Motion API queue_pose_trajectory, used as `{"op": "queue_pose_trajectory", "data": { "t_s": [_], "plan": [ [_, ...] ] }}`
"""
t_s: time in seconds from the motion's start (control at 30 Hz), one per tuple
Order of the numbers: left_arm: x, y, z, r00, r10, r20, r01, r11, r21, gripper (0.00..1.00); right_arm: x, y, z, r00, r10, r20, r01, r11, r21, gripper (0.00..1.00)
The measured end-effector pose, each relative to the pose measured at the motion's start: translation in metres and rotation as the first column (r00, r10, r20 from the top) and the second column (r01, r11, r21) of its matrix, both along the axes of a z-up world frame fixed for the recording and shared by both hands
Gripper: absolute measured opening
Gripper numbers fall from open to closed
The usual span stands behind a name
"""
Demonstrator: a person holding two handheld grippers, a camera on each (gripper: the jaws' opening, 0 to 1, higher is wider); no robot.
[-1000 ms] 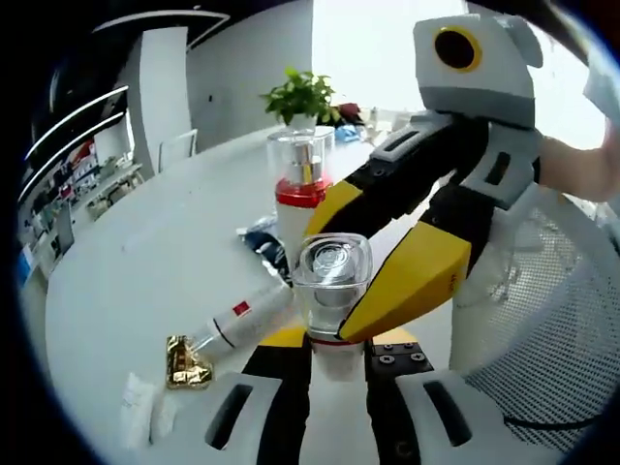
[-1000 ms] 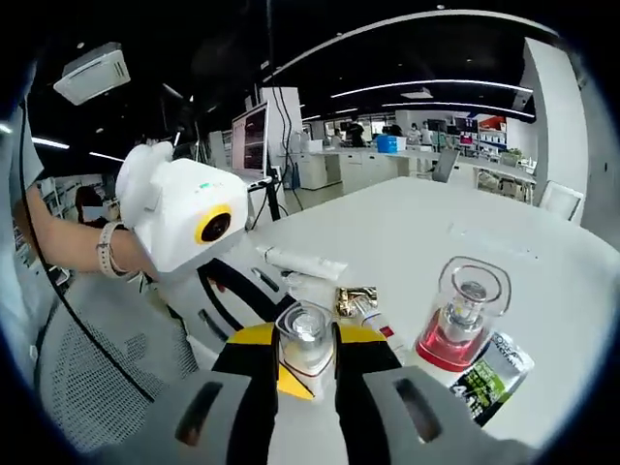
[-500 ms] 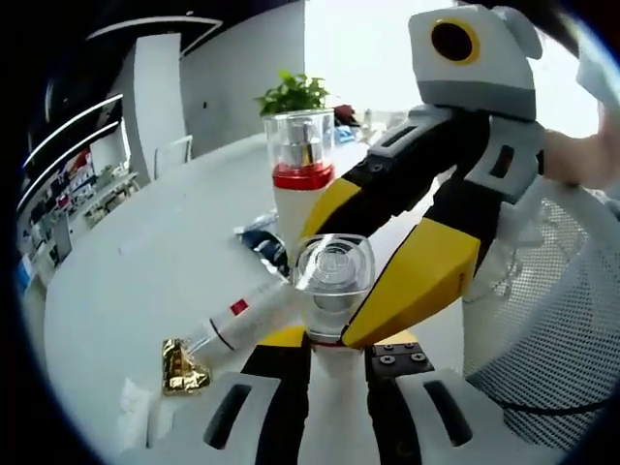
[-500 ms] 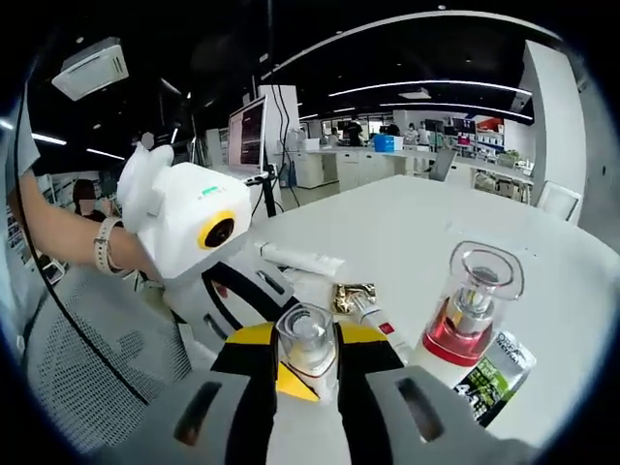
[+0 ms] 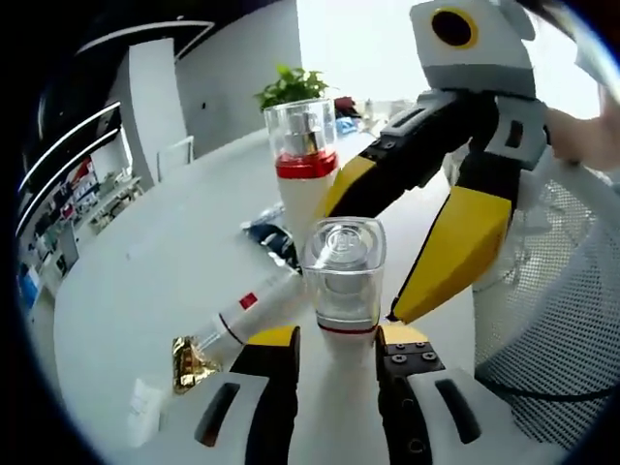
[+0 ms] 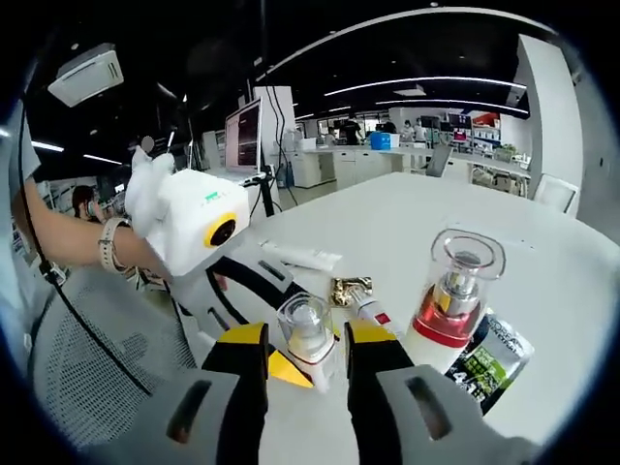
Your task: Arrange the skincare products in the storage area until every visible bottle or jar stands upright without overlapping.
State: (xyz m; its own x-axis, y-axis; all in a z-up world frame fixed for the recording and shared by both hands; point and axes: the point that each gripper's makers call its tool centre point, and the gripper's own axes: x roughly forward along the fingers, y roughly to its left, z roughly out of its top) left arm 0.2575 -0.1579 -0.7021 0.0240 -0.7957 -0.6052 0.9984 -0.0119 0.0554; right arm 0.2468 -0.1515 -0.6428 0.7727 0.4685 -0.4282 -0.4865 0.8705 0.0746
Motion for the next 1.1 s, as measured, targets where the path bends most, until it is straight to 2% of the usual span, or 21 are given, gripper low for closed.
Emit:
{"op": "queue_pose_trajectory", "data": {
  "t_s": [0.1,0.4,0.6,0.67,0.7,0.9,1.1],
  "plan": [
    [0.002,0.003,-0.002,1.0,0.005,0.015,-0.005,1.0,0.017,0.28,-0.006,-0.003,-0.005,1.0,0.004,-0.03,-0.004,1.0,-0.006,0.32],
    [0.01,0.011,-0.002,0.998,0.061,0.014,-0.061,0.997,0.04,0.27,-0.016,-0.019,-0.007,0.999,-0.009,-0.045,0.007,0.999,-0.045,0.31],
    [0.007,0.013,-0.01,0.995,0.099,-0.032,-0.096,0.992,0.085,0.21,-0.024,-0.028,-0.008,0.998,-0.017,-0.063,0.014,0.999,-0.043,0.3],
    [0.008,0.014,-0.013,0.991,0.126,-0.054,-0.12,0.988,0.098,0.21,-0.026,-0.031,-0.008,0.998,-0.019,-0.065,0.016,0.999,-0.051,0.3],
    [0.009,0.017,-0.015,0.981,0.173,-0.085,-0.163,0.98,0.114,0.22,-0.027,-0.034,-0.009,0.997,-0.025,-0.068,0.022,0.998,-0.053,0.31],
    [0.001,0.015,-0.018,0.977,0.173,-0.124,-0.157,0.979,0.133,0.12,-0.028,-0.047,-0.009,0.996,-0.053,-0.068,0.05,0.997,-0.056,0.31],
    [0.001,0.014,-0.02,0.972,0.189,-0.143,-0.167,0.974,0.154,0.09,-0.027,-0.061,-0.009,0.995,-0.074,-0.067,0.07,0.996,-0.062,0.31]
  ]
}}
